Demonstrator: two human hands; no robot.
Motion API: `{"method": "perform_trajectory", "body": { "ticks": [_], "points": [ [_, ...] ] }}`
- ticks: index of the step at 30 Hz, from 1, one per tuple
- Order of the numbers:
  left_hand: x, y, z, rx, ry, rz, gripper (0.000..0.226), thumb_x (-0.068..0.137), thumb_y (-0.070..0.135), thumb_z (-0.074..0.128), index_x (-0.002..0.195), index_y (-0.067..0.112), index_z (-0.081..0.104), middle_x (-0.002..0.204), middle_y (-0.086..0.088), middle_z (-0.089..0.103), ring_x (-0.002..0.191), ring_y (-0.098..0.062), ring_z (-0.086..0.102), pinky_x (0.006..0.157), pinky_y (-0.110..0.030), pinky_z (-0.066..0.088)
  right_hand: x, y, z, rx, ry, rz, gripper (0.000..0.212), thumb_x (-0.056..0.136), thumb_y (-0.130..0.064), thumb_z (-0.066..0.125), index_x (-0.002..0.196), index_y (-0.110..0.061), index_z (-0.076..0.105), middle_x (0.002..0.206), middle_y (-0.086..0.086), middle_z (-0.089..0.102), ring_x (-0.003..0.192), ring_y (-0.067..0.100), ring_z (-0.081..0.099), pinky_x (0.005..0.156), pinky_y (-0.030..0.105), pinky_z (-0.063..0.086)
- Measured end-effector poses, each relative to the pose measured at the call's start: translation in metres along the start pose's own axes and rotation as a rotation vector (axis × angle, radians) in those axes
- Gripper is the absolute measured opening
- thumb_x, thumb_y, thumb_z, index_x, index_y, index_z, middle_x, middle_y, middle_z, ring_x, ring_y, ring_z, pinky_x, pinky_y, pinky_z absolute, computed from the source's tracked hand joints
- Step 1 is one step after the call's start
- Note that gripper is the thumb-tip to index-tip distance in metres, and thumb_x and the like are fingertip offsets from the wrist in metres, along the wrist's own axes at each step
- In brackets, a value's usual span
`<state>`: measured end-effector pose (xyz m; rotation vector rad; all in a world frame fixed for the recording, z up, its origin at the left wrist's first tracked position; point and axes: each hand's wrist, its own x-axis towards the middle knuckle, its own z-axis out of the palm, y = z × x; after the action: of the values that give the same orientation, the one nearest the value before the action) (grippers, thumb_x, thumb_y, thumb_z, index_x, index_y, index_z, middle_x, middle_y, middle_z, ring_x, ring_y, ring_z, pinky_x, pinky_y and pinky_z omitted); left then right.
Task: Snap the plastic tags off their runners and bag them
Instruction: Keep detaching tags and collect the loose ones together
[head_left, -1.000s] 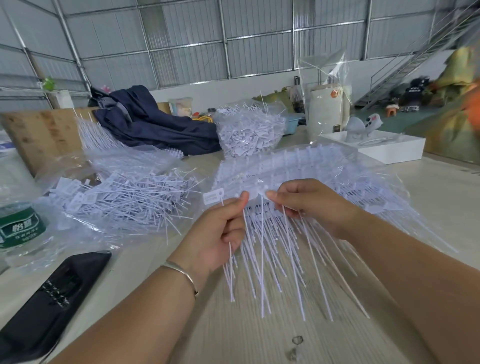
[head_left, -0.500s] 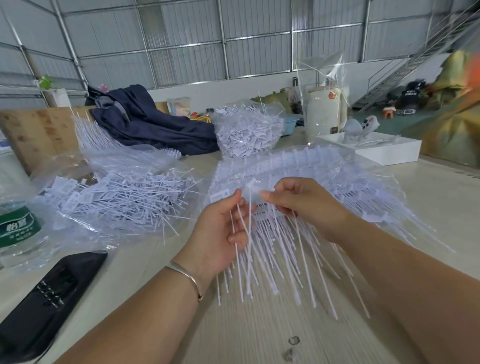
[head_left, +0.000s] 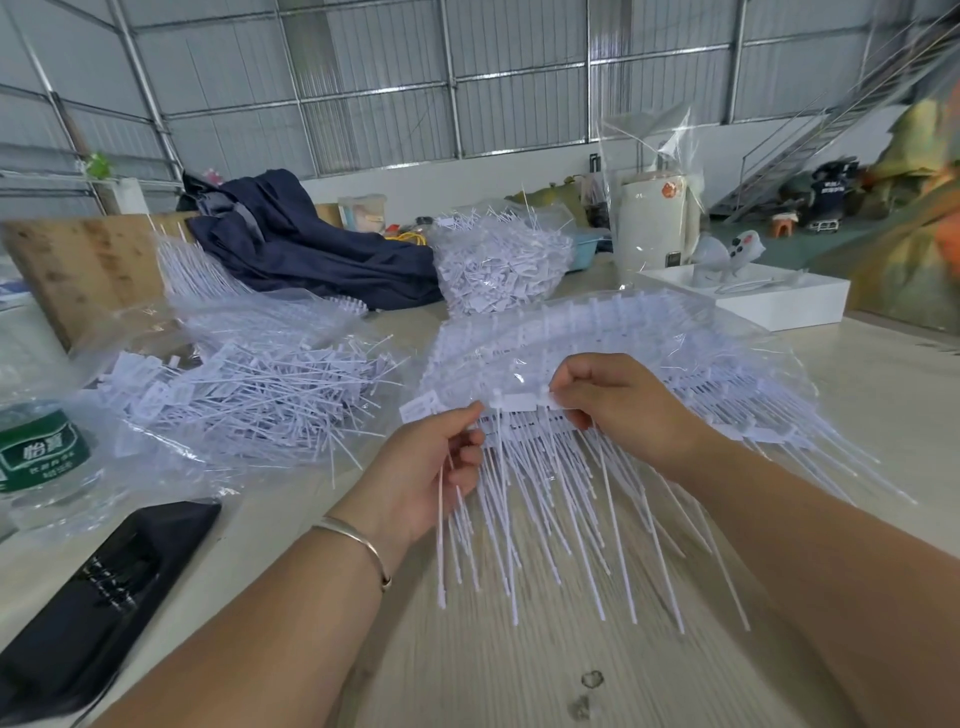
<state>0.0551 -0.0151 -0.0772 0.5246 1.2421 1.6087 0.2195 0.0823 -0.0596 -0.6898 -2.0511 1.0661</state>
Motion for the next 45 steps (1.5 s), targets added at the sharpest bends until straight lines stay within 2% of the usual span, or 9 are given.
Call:
{"method": "perform_trajectory", "body": {
  "ticks": [6, 12, 16, 23, 27, 30, 39, 42, 45],
  "points": [
    [-0.002, 0.003, 0.000, 0.050, -0.045, 0.115, 0.024, 0.093, 0.028, 0.063, 0.079, 0.017, 0.046, 0.058, 0.005, 0.041, 0.037, -0.002, 0.029, 0.029, -0.013, 0.019, 0.001, 0.000, -0.002, 0.080, -0.014, 0.005, 0.015, 0.087, 0.000, 0.052, 0.076, 0.005, 0.061, 0.052, 0.001, 0.051, 0.045, 0.005, 0.042, 0.047, 0.011, 0.035],
    [-0.001, 0.000, 0.001, 0.177, -0.073, 0.074, 0.033, 0.074, 0.047, 0.073, 0.077, 0.022, 0.051, 0.058, 0.008, 0.027, 0.041, -0.004, 0.018, 0.030, -0.016, 0.015, 0.000, -0.003, 0.001, 0.019, -0.084, -0.008, 0.018, 0.089, -0.002, 0.060, 0.078, -0.013, 0.068, 0.061, 0.003, 0.055, 0.057, 0.012, 0.048, 0.061, 0.021, 0.039],
    [-0.003, 0.004, 0.000, 0.203, -0.118, 0.072, 0.039, 0.063, 0.047, 0.079, 0.081, 0.017, 0.064, 0.055, 0.008, 0.028, 0.040, -0.004, 0.018, 0.029, -0.016, 0.016, 0.000, 0.000, 0.001, -0.132, -0.125, -0.073, 0.013, 0.089, -0.014, 0.065, 0.079, -0.018, 0.072, 0.057, -0.014, 0.051, 0.057, 0.004, 0.046, 0.063, 0.021, 0.036],
    [-0.004, 0.002, -0.001, 0.344, -0.050, 0.079, 0.019, 0.079, 0.015, 0.077, 0.079, 0.014, 0.058, 0.050, 0.008, 0.030, 0.038, -0.006, 0.021, 0.031, -0.016, 0.017, 0.001, 0.002, -0.001, -0.222, -0.094, -0.150, 0.012, 0.089, -0.023, 0.067, 0.079, -0.031, 0.071, 0.070, -0.011, 0.057, 0.067, 0.002, 0.050, 0.073, 0.020, 0.038],
    [-0.004, 0.004, -0.002, 0.280, -0.034, 0.065, 0.016, 0.082, 0.010, 0.072, 0.078, 0.014, 0.058, 0.049, 0.008, 0.036, 0.036, -0.005, 0.024, 0.030, -0.015, 0.017, 0.003, 0.005, -0.010, -0.477, -0.044, -0.124, 0.031, 0.083, -0.051, 0.066, 0.067, -0.025, 0.066, 0.058, -0.009, 0.052, 0.057, 0.003, 0.047, 0.071, 0.026, 0.034],
    [-0.007, 0.007, -0.003, 0.204, -0.101, 0.052, 0.018, 0.079, 0.013, 0.074, 0.073, 0.016, 0.057, 0.054, 0.007, 0.035, 0.037, -0.003, 0.023, 0.030, -0.014, 0.017, 0.002, 0.007, -0.015, -0.392, -0.039, -0.075, 0.050, 0.080, -0.055, 0.067, 0.051, -0.022, 0.045, 0.043, -0.013, 0.037, 0.045, 0.002, 0.039, 0.062, 0.024, 0.030],
    [-0.022, -0.005, 0.016, -0.015, -0.569, -0.020, 0.011, 0.079, 0.016, 0.070, 0.077, 0.017, 0.059, 0.051, 0.010, 0.038, 0.037, 0.000, 0.028, 0.033, -0.011, 0.016, -0.001, -0.008, -0.001, 0.199, -0.231, -0.050, 0.069, 0.067, -0.061, 0.069, 0.078, 0.006, 0.060, 0.063, 0.001, 0.051, 0.061, 0.008, 0.045, 0.061, 0.012, 0.039],
    [-0.023, -0.011, 0.024, 0.082, -0.583, 0.000, 0.018, 0.081, 0.019, 0.068, 0.064, 0.022, 0.065, 0.055, 0.011, 0.035, 0.043, 0.000, 0.023, 0.035, -0.011, 0.014, -0.003, -0.012, -0.002, 0.164, -0.214, -0.035, 0.060, 0.065, -0.057, 0.071, 0.072, 0.001, 0.056, 0.063, 0.008, 0.043, 0.057, 0.009, 0.040, 0.054, 0.011, 0.035],
    [-0.023, -0.008, 0.022, 0.080, -0.497, 0.021, 0.007, 0.080, 0.021, 0.066, 0.078, 0.016, 0.063, 0.075, 0.001, 0.045, 0.049, -0.002, 0.029, 0.037, -0.012, 0.015, -0.002, -0.015, -0.008, 0.129, -0.091, -0.005, 0.064, 0.064, -0.066, 0.063, 0.072, -0.002, 0.055, 0.064, 0.008, 0.040, 0.055, 0.009, 0.037, 0.055, 0.016, 0.033]
  ]
}}
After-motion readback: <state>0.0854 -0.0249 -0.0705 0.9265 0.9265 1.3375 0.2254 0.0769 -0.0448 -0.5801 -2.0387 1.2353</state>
